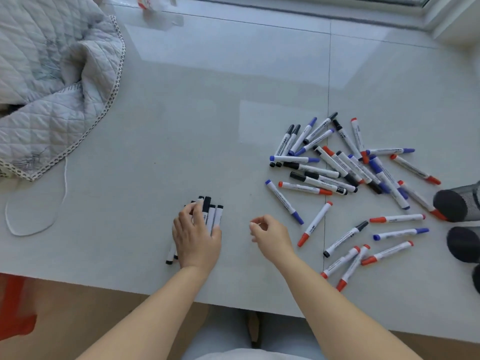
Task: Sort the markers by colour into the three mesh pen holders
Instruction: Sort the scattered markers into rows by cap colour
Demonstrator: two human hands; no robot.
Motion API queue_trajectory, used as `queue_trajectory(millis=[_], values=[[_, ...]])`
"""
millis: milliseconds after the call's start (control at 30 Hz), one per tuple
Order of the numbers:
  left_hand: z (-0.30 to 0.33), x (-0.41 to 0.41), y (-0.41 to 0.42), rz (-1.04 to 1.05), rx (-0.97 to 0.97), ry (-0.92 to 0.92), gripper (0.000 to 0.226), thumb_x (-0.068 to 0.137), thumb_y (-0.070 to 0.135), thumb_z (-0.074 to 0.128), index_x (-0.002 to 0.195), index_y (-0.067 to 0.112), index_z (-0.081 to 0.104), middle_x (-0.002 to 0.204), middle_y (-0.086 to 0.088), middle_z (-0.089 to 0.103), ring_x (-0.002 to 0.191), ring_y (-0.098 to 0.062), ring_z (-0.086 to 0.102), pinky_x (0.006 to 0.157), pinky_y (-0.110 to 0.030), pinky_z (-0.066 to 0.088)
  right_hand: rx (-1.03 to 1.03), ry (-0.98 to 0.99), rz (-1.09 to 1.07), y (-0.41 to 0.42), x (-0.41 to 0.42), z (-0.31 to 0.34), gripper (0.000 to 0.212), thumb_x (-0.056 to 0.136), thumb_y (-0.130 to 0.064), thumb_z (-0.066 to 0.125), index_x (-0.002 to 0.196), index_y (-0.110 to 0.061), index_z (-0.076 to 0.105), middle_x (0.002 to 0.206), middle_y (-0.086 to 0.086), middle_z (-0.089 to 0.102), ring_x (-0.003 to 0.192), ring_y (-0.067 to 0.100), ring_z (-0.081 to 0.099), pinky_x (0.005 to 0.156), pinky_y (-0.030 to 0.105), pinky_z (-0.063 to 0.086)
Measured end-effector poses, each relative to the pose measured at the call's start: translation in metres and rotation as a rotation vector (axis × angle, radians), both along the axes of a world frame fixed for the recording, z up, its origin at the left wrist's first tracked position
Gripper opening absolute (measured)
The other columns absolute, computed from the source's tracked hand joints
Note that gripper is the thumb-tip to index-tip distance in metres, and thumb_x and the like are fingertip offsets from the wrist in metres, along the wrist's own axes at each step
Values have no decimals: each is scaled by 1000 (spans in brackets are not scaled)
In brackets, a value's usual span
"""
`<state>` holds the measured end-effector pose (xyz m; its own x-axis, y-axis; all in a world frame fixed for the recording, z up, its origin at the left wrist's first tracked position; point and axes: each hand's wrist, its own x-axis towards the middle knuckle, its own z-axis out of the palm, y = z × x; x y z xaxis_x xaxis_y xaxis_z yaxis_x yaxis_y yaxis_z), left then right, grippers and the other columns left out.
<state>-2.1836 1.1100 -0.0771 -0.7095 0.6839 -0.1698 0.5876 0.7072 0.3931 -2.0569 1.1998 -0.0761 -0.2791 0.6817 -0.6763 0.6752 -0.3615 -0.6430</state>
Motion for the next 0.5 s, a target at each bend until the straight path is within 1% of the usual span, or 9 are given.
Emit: queue_trajectory(millis=[33, 100, 133, 167, 233, 333, 367, 433, 500], values=[[5, 7, 9, -40, 54, -17, 58, 80, 16, 63, 133, 8, 42, 127, -14, 42, 113, -31, 41, 99, -42, 34, 30, -6, -47, 6, 16, 4, 15, 87, -25, 52, 74, -33, 53, 85, -2, 64, 84, 21, 64, 70, 29, 47], [13, 23, 29, -127, 130, -83, 58, 77, 8, 64, 131, 7, 44, 125, -14, 41, 114, -31, 41, 99, -39, 35, 92, -49, -141, 19, 53, 10, 14, 86, -23, 51, 78, -32, 56, 83, -5, 64, 80, 16, 64, 67, 25, 47], [16, 32, 38, -170, 150, -121, 58, 77, 6, 63, 132, 8, 43, 125, -13, 40, 115, -30, 41, 98, -37, 35, 126, -85, -172, 24, 72, 12, 11, 87, -22, 51, 81, -29, 59, 80, -7, 64, 76, 11, 63, 65, 22, 47], [18, 40, 47, -208, 159, -160, 58, 77, 5, 61, 132, 9, 42, 126, -11, 38, 116, -28, 41, 97, -35, 35, 156, -124, -191, 30, 90, 14, 10, 87, -21, 51, 85, -25, 61, 78, -8, 63, 75, 10, 62, 66, 22, 48], [19, 55, 65, -270, 159, -228, 58, 80, 6, 58, 134, 13, 40, 126, -7, 37, 114, -23, 43, 93, -28, 37, 196, -215, -188, 40, 125, 16, 11, 86, -19, 50, 89, -22, 61, 79, -7, 62, 81, 17, 61, 72, 30, 49], [16, 76, 91, -349, 115, -243, 53, 83, 10, 56, 133, 19, 41, 122, -1, 40, 111, -18, 45, 84, -22, 37, 262, -368, -51, 55, 162, 15, 18, 87, -17, 48, 98, -22, 61, 94, -2, 64, 88, 21, 58, 72, 31, 45], [14, 82, 100, -362, 89, -236, 51, 84, 12, 55, 132, 20, 42, 122, 0, 41, 112, -18, 45, 84, -22, 37, 292, -403, 22, 61, 169, 14, 22, 87, -17, 46, 103, -22, 60, 101, -1, 62, 90, 21, 57, 74, 32, 46], [11, 92, 117, -360, 35, -233, 46, 87, 17, 54, 132, 20, 44, 124, -1, 43, 115, -20, 44, 89, -25, 38, 351, -449, 185, 72, 177, 9, 28, 89, -16, 44, 113, -24, 57, 113, -1, 59, 98, 22, 57, 76, 32, 46], [7, 98, 132, -328, -31, -240, 42, 89, 19, 52, 130, 19, 46, 126, -1, 45, 115, -21, 45, 92, -31, 41, 373, -486, 285, 80, 180, 5, 29, 90, -17, 43, 116, -24, 54, 117, -1, 59, 101, 24, 57, 76, 31, 44]])
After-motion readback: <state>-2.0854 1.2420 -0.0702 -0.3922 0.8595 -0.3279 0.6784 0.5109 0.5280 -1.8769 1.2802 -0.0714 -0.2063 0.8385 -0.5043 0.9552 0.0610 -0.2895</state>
